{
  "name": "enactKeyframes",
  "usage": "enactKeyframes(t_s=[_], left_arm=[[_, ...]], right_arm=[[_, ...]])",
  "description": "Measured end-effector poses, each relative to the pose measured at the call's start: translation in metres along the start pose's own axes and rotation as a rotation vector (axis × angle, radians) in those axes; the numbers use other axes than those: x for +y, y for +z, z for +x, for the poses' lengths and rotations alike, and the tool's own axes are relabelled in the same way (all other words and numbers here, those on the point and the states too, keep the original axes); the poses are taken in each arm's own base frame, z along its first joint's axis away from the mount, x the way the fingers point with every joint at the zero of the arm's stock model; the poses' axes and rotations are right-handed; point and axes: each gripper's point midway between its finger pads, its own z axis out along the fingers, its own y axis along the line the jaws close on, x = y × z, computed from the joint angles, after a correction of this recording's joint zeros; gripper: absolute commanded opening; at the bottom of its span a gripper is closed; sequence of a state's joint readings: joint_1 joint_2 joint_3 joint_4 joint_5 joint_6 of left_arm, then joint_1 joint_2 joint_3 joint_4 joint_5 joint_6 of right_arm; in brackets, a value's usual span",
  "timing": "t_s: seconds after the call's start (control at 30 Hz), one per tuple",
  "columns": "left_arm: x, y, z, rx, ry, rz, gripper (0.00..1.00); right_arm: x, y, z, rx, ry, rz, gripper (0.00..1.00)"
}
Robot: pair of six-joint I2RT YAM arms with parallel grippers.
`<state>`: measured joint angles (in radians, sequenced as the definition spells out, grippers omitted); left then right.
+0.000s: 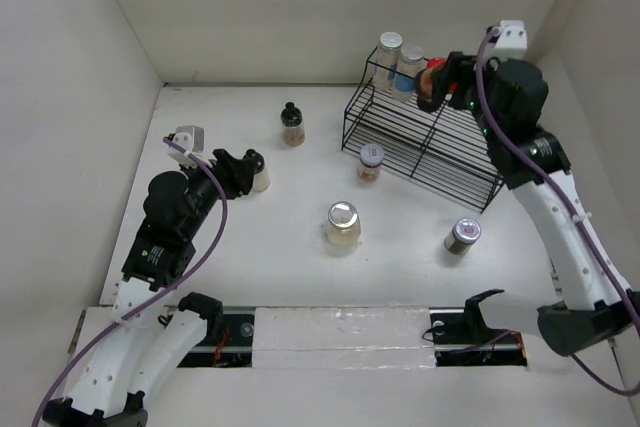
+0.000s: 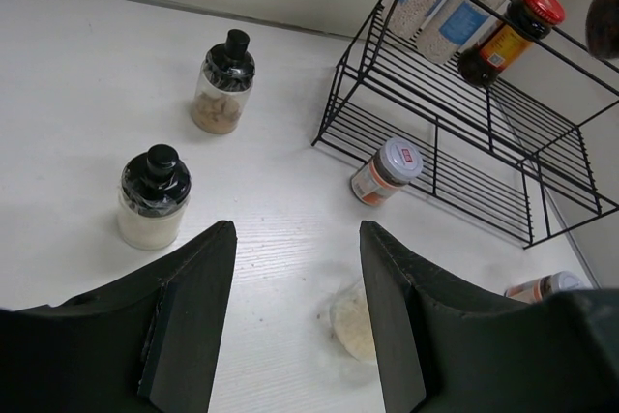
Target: Organize the condiment bottles
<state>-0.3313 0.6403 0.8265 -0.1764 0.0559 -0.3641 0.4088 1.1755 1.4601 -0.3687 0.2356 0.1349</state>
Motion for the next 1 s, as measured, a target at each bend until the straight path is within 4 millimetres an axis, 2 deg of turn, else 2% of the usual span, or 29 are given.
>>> enactKeyframes(t_s=[0.1,0.23,0.33,0.47,0.6,0.73,0.87,1.0], left_arm=[[0.0,0.0,0.0,-0.001,0.0,0.001,0.5],[0.0,0.0,0.0,-0.001,0.0,0.001,0.5],[0.0,0.0,0.0,-0.001,0.0,0.001,0.5],[-0.001,0.0,0.0,0.002,0.0,0.007,0.5],[-0.002,0.0,0.001,0.003,0.0,0.011,0.5],[-0.002,0.0,0.001,0.006,0.0,0.014,0.5],[-0.002,0.0,0.002,0.009,0.0,0.013,0.5],[-0.002,0.001,0.002,0.01,0.0,0.013,0.5]], right_arm=[[-0.047,0.028,-0.02,-0.019,0.0,0.12,0.45],[-0.097,0.063,-0.017,0.019,-0.008,0.234,0.45],[-0.122,0.08,0.0,0.079,-0.003,0.266,0.45],[-0.147,0.086,0.002,0.102,0.009,0.292,0.44],[-0.157,0.086,0.015,0.138,0.014,0.308,0.44],[-0.156,0.089,0.03,0.18,0.019,0.291,0.44],[-0.156,0.1,0.047,0.224,0.025,0.271,0.44],[-0.159,0.118,0.076,0.291,0.032,0.257,0.45]])
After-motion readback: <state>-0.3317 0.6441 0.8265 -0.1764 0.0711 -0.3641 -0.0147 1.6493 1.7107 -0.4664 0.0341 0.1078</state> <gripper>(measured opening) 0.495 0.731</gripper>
